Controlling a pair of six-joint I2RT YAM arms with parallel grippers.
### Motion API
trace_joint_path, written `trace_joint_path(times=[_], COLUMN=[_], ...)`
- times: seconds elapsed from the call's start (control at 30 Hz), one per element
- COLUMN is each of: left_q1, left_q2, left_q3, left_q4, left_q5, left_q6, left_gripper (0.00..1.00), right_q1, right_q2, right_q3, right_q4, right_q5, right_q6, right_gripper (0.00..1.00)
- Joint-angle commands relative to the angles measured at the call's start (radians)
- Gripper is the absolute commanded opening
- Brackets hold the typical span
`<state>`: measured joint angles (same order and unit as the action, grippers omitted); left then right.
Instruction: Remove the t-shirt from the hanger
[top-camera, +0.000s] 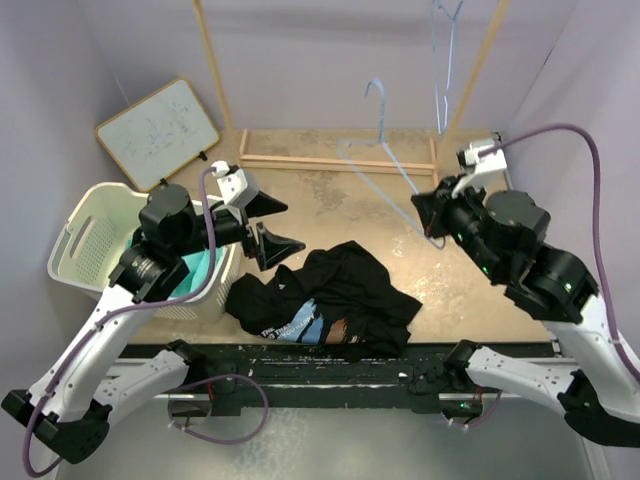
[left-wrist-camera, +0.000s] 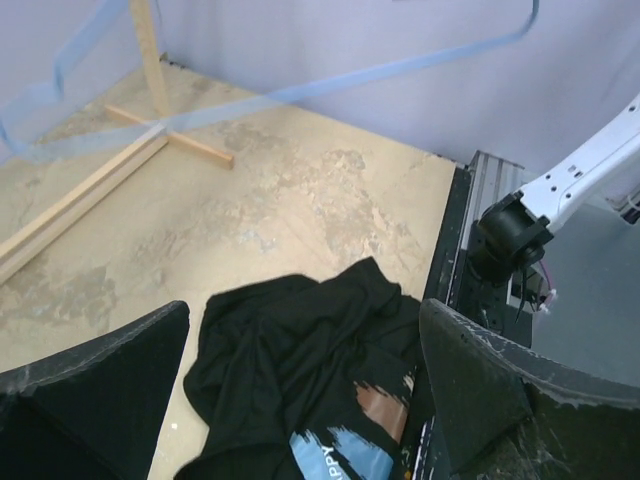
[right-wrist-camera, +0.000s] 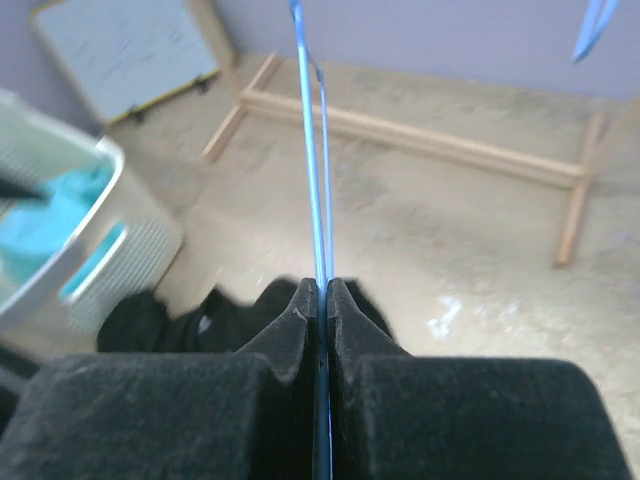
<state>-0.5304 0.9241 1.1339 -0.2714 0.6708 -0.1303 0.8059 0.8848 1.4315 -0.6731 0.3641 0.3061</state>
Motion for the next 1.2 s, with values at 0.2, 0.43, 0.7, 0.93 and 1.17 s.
trace_joint_path(times=[0.2, 0.43, 0.7, 0.93, 1.17], left_q1=[0.0, 0.0, 0.0, 0.0, 0.0], left_q2=[-0.151, -0.223, -0.219, -0.231, -0.216], left_q3=[-0.157, -0.214, -0.227, -0.237, -0.237], left_q4=[-0.034, -0.045, -0.042, -0.053, -0.055], left_q5=[-0.212, -0.242, -0.173, -0.16, -0.147], left_q6=[-0.007, -0.014, -0.031, -0.031, -0.035], left_gripper=[0.99, 0.99, 1.0, 1.0, 0.99], right_q1=[-0.135, -0.249, -0.297, -0.342, -0.367], right_q2=[0.322, 0.394, 0.492, 0.637, 0.658], right_q3=[0.281, 0.322, 0.374, 0.501, 0.498], right_q4=[0.409, 0.59, 0.653, 0.588, 0.571], right_q5=[0.301, 0.2, 0.107, 0.055, 0.032], right_q6=[-0.212, -0.204, -0.184, -0.147, -0.123], right_gripper=[0.0, 0.0, 0.0, 0.0, 0.0])
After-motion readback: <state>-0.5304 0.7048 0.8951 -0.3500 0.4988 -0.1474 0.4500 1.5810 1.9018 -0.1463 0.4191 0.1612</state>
